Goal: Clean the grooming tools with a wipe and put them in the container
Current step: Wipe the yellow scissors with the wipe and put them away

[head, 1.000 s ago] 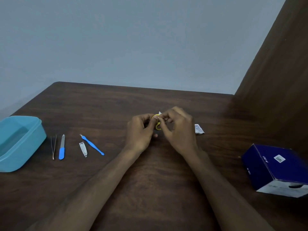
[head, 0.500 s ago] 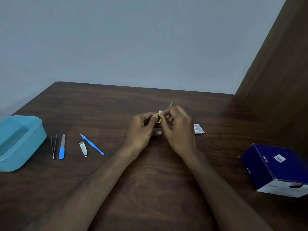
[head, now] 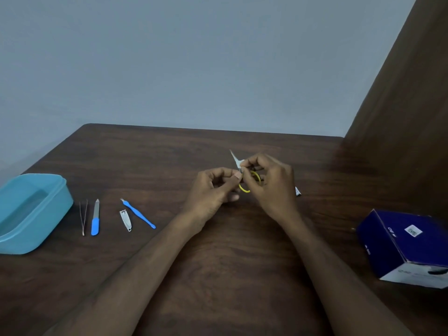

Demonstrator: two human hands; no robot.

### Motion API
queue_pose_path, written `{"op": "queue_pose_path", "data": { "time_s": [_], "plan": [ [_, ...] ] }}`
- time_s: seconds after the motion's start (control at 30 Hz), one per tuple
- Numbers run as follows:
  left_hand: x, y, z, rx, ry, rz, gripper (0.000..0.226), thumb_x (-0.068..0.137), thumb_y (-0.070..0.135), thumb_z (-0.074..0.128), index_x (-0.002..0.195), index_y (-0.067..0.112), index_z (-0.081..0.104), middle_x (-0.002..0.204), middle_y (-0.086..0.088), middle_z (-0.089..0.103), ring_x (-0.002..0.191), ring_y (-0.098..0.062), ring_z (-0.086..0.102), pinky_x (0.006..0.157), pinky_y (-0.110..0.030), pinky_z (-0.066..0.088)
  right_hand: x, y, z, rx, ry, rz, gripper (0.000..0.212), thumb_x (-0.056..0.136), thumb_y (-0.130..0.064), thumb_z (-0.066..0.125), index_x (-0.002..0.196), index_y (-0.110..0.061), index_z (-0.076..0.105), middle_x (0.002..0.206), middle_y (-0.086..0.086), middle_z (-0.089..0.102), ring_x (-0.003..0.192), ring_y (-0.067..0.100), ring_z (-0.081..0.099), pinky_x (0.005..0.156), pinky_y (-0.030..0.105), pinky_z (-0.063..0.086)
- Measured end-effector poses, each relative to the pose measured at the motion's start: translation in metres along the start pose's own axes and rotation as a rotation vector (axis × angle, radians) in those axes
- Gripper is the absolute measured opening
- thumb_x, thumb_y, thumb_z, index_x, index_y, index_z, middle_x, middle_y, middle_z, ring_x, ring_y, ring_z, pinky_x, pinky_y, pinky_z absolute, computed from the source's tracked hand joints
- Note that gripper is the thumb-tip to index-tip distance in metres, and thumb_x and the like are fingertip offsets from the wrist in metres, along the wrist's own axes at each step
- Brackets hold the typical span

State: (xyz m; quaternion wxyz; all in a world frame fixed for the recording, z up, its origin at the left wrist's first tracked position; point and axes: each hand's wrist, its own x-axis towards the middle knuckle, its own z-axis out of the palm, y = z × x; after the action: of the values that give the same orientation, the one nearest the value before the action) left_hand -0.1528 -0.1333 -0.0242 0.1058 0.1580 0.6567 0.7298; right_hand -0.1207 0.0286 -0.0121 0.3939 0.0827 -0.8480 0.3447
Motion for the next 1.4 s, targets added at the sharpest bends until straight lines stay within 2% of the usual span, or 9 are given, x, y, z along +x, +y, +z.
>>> {"op": "queue_pose_path", "data": {
  "time_s": [0.1,0.27,0.43,0.6,0.77,0.93,1.1,1.27,1.4],
  "plan": [
    [0.000,0.000,-0.002,-0.013,-0.023,-0.028,0.021,0.100,0.009,0.073,0.111,-0.009,0.073,0.082,-0.010,0.069,0.072,-0.008,0.067,0.070,-0.018,0.060,0.001,-0.002,-0.001,0.016,-0.022,-0.036,0.004,0.093,-0.007,0.077,0.094,-0.010,0.075,0.095,-0.002,0.075,0.084,0.007,0.069,0.075,0.027,0.055],
    [0.002,0.004,-0.003,-0.186,0.044,-0.042,0.025,0.096,0.001,0.075,0.120,0.004,0.074,0.077,-0.003,0.069,0.076,-0.007,0.070,0.074,-0.019,0.061,-0.002,-0.008,0.001,0.054,0.140,-0.019,0.002,0.097,-0.008,0.073,0.098,-0.007,0.074,0.110,0.003,0.065,0.092,0.013,0.070,0.077,0.037,0.061],
    [0.001,0.008,-0.004,-0.289,0.087,-0.064,0.020,0.094,0.001,0.076,0.113,0.009,0.076,0.091,-0.009,0.077,0.079,-0.011,0.074,0.075,-0.019,0.062,-0.008,-0.006,0.012,0.026,0.096,0.067,0.005,0.094,-0.009,0.074,0.094,-0.015,0.073,0.100,-0.005,0.068,0.084,0.009,0.070,0.067,0.041,0.061],
    [-0.001,0.010,-0.001,-0.253,0.102,-0.064,0.009,0.095,0.005,0.076,0.103,0.008,0.078,0.092,-0.012,0.080,0.081,-0.016,0.078,0.075,-0.023,0.063,-0.003,-0.003,0.005,0.030,0.093,0.031,0.005,0.093,-0.005,0.075,0.091,-0.009,0.074,0.097,0.000,0.070,0.082,0.008,0.071,0.070,0.034,0.063],
    [0.000,0.006,-0.001,-0.255,0.198,-0.024,0.004,0.096,0.006,0.076,0.097,0.006,0.080,0.089,-0.007,0.081,0.085,-0.014,0.078,0.076,-0.024,0.064,-0.003,0.000,0.009,-0.085,0.109,-0.001,0.002,0.093,-0.010,0.073,0.094,-0.009,0.075,0.111,0.005,0.063,0.096,0.021,0.068,0.082,0.041,0.060],
    [0.002,0.004,0.002,-0.242,0.260,0.005,0.009,0.097,0.007,0.076,0.092,0.014,0.080,0.085,-0.007,0.078,0.082,-0.012,0.075,0.071,-0.024,0.062,-0.012,-0.019,0.014,-0.156,0.072,-0.139,0.004,0.089,-0.013,0.078,0.090,-0.012,0.074,0.116,0.008,0.059,0.104,0.021,0.051,0.088,0.025,0.043],
    [0.007,0.002,-0.001,-0.292,0.331,-0.008,0.004,0.096,0.008,0.077,0.095,0.009,0.080,0.074,-0.002,0.075,0.069,-0.007,0.070,0.065,-0.020,0.060,-0.008,-0.001,0.013,-0.242,0.107,0.015,0.007,0.089,-0.022,0.078,0.088,-0.016,0.073,0.118,0.008,0.057,0.102,0.025,0.051,0.089,0.034,0.041],
    [0.006,0.000,0.001,-0.290,0.329,0.000,0.004,0.096,0.005,0.075,0.094,0.007,0.078,0.075,0.000,0.077,0.068,-0.005,0.072,0.068,-0.017,0.060,-0.015,-0.016,0.023,-0.167,0.001,-0.064,0.006,0.088,-0.022,0.077,0.092,-0.017,0.075,0.120,0.003,0.057,0.103,0.023,0.052,0.085,0.035,0.048],
    [0.008,-0.001,-0.001,-0.332,0.358,-0.006,0.003,0.095,0.006,0.077,0.094,0.008,0.079,0.076,-0.002,0.078,0.068,-0.008,0.070,0.069,-0.018,0.061,-0.010,-0.006,0.015,-0.229,0.065,0.002,0.004,0.085,-0.026,0.076,0.087,-0.022,0.074,0.118,0.002,0.057,0.100,0.024,0.052,0.084,0.040,0.047]
  ]
}}
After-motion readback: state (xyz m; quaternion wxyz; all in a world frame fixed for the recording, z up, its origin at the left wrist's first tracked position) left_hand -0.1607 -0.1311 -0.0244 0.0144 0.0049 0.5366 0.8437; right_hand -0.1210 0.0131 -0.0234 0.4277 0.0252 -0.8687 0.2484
